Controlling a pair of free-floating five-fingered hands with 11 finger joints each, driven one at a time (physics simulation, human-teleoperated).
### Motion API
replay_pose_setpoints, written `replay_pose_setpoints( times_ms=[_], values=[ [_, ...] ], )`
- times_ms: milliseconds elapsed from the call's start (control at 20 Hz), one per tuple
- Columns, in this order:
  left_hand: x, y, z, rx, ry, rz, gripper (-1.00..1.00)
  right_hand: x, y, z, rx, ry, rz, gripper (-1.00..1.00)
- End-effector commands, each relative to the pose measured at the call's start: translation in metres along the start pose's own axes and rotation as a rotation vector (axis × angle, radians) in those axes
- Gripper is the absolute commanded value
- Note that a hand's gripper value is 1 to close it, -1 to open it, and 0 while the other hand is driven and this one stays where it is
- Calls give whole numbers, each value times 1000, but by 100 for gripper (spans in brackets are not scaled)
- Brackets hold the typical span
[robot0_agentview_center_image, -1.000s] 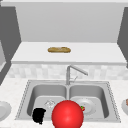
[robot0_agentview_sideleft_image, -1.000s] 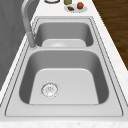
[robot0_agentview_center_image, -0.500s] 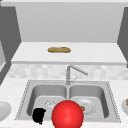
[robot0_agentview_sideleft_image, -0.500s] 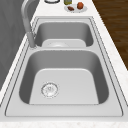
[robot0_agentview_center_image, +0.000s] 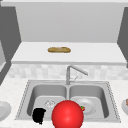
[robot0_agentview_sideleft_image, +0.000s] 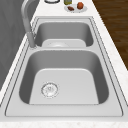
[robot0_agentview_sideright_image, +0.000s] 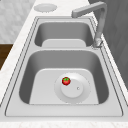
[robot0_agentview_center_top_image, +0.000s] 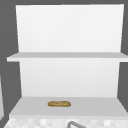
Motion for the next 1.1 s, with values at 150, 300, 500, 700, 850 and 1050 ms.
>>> replay_pose_setpoints(
  times_ms=[150, 300, 500, 700, 850, 1050],
  values=[
    [0, 0, 0, 0, 0, 0, 0, -5, -13, 6, -76, 54, -135, -100],
    [0, 0, 0, 0, 0, 0, 0, -7, -19, 11, -93, 77, -157, -100],
    [0, 0, 0, 0, 0, 0, 0, -6, -32, 20, -86, 118, -182, -100],
    [0, 0, 0, 0, 0, 0, 0, -6, -44, 32, -72, 159, -207, -100],
    [0, 0, 0, 0, 0, 0, 0, -5, -52, 41, -63, 188, -231, -100],
    [0, 0, 0, 0, 0, 0, 0, -3, -63, 50, -57, 224, -266, -100]
  ],
)
